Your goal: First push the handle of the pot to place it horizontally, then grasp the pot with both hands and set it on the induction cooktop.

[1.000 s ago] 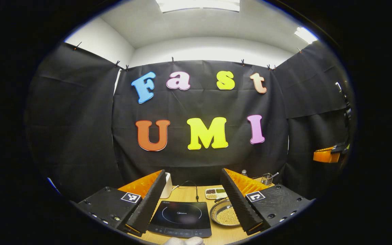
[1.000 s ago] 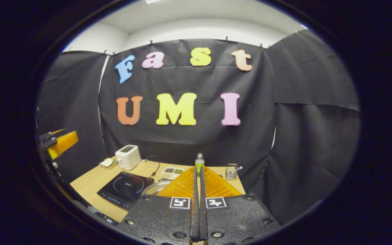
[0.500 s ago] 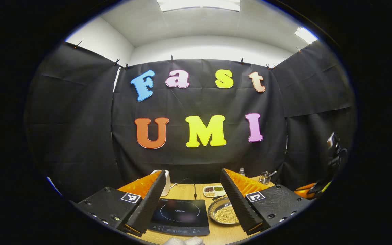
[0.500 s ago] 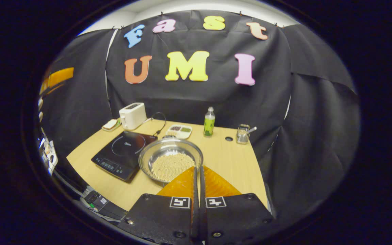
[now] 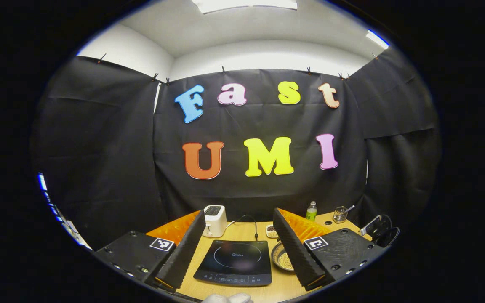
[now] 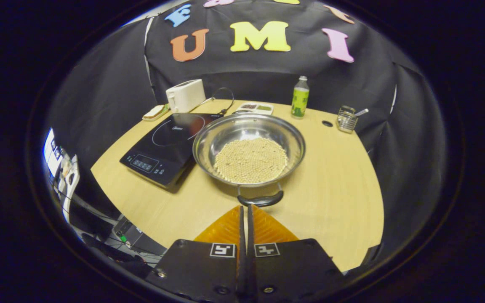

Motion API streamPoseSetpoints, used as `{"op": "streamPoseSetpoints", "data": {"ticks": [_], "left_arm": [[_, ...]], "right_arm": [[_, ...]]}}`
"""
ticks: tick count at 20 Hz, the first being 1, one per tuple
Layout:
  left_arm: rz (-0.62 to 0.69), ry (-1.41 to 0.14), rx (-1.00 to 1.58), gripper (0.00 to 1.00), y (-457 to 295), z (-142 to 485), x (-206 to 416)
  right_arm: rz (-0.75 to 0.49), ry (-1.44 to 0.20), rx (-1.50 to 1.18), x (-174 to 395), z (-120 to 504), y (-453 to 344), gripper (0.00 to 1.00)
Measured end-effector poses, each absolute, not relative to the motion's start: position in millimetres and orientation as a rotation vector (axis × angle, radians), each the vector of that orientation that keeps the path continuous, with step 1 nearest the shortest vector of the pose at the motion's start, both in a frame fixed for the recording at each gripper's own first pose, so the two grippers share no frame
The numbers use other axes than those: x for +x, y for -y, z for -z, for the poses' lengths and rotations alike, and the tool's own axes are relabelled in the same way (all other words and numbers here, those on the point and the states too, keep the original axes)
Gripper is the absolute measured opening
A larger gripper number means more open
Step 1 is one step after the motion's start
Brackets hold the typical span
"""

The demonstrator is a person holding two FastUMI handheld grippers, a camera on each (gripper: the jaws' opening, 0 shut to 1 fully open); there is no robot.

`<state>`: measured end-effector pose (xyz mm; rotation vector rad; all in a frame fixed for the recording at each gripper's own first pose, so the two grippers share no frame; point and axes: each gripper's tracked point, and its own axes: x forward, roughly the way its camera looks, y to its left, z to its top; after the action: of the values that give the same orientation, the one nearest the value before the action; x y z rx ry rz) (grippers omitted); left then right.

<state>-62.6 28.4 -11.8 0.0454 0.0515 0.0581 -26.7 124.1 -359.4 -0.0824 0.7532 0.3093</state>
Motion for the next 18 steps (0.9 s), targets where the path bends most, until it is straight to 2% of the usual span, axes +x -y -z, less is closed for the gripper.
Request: {"op": "streamPoseSetpoints", "data": {"ticks": [2,5,6,7,10,11,12,14,18], "left_arm": [[-0.085,-0.055,0.051,0.96,-36.0,10.5,-66.6],[-0.115,-0.067,0.059,0.96,-43.5,11.5,-71.1],[-0.127,-0.073,0.066,0.96,-46.5,12.2,-71.4],[-0.135,-0.077,0.070,0.96,-48.9,12.7,-71.2],[-0.152,-0.087,0.070,0.96,-51.7,13.7,-73.9],[-0.157,-0.088,0.070,0.96,-52.6,14.3,-73.5],[-0.159,-0.089,0.070,0.96,-53.1,15.0,-71.9],[-0.157,-0.088,0.069,0.96,-51.3,15.7,-68.9],[-0.146,-0.087,0.064,0.96,-45.9,15.3,-58.1]], "right_arm": [[-0.349,-0.774,-0.091,-19.8,369.4,-143.3,0.04],[-0.382,-0.808,-0.098,-8.4,383.9,-163.4,0.01],[-0.389,-0.819,-0.095,-3.9,388.1,-169.2,0.04],[-0.389,-0.832,-0.095,3.1,392.8,-172.8,0.01],[-0.362,-0.875,-0.082,13.7,406.9,-171.2,0.04],[-0.352,-0.883,-0.076,16.7,409.0,-168.9,0.01],[-0.342,-0.888,-0.075,19.1,410.5,-164.7,0.04],[-0.339,-0.896,-0.061,20.5,411.5,-160.6,0.00],[-0.323,-0.898,-0.049,20.5,411.1,-146.7,0.00]]}}
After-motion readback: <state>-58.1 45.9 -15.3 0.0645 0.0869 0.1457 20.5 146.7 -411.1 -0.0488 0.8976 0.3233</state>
